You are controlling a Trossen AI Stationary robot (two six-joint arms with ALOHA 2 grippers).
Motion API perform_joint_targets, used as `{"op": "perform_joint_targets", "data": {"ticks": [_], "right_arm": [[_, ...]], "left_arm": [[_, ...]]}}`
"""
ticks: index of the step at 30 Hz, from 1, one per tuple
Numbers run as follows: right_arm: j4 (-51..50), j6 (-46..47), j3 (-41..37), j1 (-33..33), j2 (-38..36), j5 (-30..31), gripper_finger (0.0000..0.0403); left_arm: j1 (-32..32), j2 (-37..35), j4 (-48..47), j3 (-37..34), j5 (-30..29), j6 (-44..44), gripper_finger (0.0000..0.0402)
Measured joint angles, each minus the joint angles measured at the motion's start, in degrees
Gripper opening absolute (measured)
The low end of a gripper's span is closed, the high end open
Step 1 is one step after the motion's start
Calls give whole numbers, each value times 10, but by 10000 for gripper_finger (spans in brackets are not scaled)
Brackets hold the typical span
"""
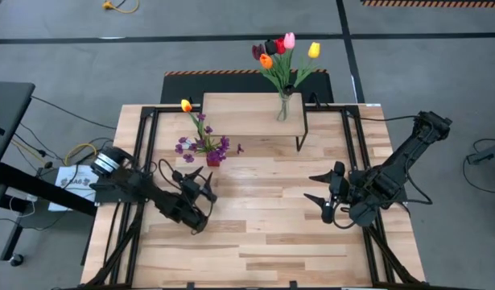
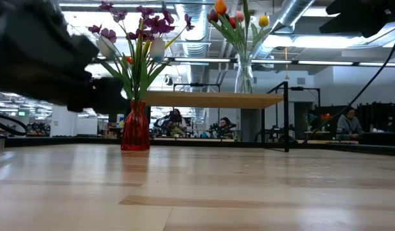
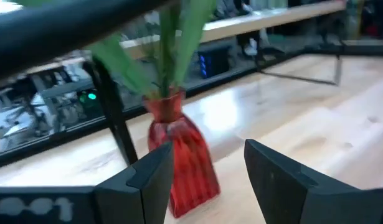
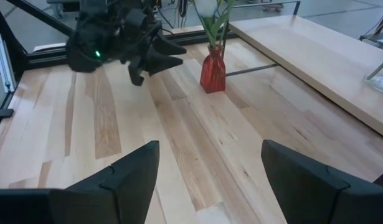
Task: Pick and place flowers into a vace then onto a shelf
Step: Put the red vase filled with flowers on the shelf
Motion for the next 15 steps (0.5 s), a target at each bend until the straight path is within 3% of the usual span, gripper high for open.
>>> {"op": "perform_joint_targets", "data": {"ticks": [5, 10, 13, 15], "right_arm": [[0, 0, 0, 0, 0, 0, 276], [0, 1, 0, 0, 0, 0, 276], [0, 1, 0, 0, 0, 0, 276], [3, 1, 0, -2, 0, 0, 276]], "left_arm": [[-39, -100, -83, -2, 31, 70, 187], [-91, -229, -154, -66, 21, 14, 187], [-126, -280, -92, -129, 15, -1, 187], [-146, -295, 3, -152, 24, 70, 186]]}}
